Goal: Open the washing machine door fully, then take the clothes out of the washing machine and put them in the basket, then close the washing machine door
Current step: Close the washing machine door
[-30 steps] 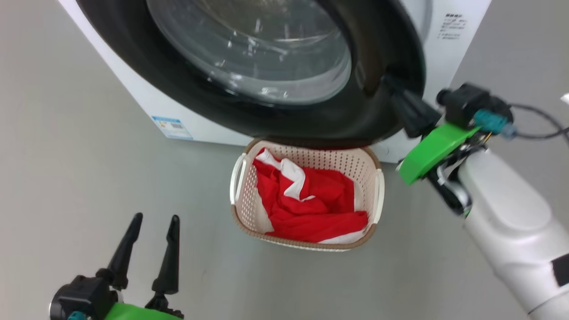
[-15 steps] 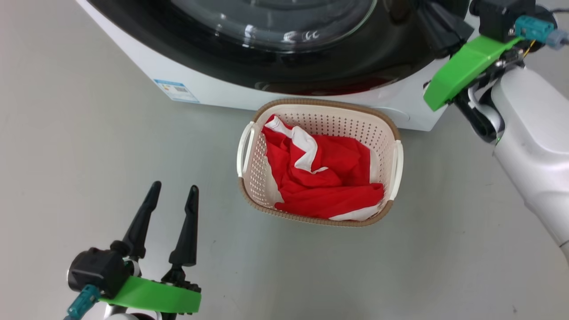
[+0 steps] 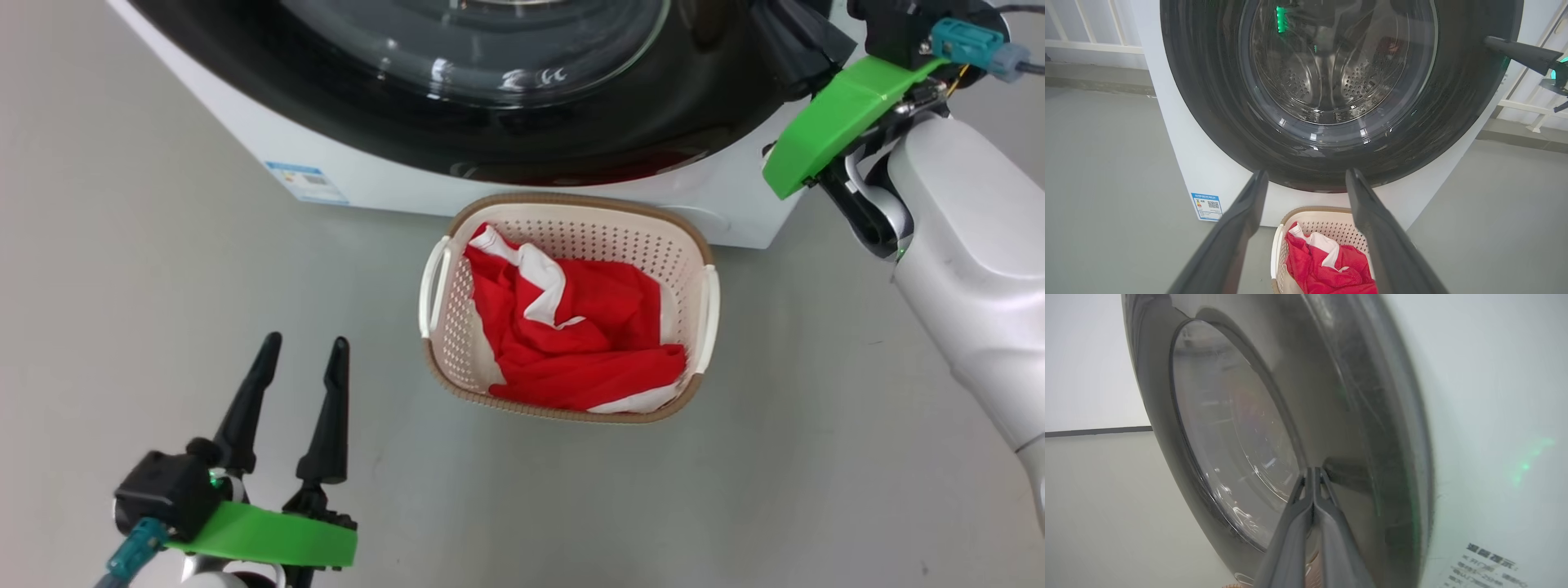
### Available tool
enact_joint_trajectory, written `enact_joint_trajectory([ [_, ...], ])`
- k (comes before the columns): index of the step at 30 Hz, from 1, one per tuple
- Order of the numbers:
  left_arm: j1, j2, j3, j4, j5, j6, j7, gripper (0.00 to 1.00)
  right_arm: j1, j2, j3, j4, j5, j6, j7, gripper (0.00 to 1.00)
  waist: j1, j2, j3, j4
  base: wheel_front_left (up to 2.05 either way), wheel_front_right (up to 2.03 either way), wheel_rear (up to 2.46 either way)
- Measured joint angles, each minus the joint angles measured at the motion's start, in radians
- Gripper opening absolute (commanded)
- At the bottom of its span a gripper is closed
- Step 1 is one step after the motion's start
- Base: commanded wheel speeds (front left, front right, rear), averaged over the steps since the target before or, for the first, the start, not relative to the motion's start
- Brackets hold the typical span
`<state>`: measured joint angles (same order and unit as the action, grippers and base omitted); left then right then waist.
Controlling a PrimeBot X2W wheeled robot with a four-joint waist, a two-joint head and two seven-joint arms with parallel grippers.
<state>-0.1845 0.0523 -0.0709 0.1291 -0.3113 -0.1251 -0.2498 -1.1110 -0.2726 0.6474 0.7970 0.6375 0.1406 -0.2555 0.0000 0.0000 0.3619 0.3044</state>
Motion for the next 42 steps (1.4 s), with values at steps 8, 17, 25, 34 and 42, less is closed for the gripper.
enact_joint_trajectory([
  [8,0.0,0.0,0.024,0.004,-0.051,0.0,0.0,1.0,0.155,-0.007,-0.111,-0.108,-0.038,-0.006,0.0,0.99,0.0,0.0,-0.044,-0.054,0.0,0.0,0.0],
  [17,0.001,0.0,0.04,0.026,-0.049,0.0,0.0,1.0,0.414,-0.003,-0.342,-0.279,-0.2,-0.009,0.0,1.0,0.0,0.0,-0.114,-0.127,0.0,0.0,0.0],
  [25,0.037,0.003,0.055,0.036,-0.029,0.0,0.0,1.0,0.675,0.045,-0.508,-0.417,-0.274,-0.009,0.0,1.0,0.0,0.0,-0.202,-0.183,0.0,0.0,0.0],
  [34,0.11,0.03,0.077,0.031,-0.014,0.0,0.0,1.0,0.887,0.063,-0.574,-0.542,-0.289,-0.009,0.0,1.0,0.0,0.0,-0.284,-0.252,0.0,0.0,0.0],
  [42,0.172,0.048,0.087,0.019,0.004,0.0,0.0,1.0,1.021,0.081,-0.6,-0.62,-0.325,-0.009,0.0,1.0,0.0,0.0,-0.345,-0.305,0.0,0.0,0.0],
])
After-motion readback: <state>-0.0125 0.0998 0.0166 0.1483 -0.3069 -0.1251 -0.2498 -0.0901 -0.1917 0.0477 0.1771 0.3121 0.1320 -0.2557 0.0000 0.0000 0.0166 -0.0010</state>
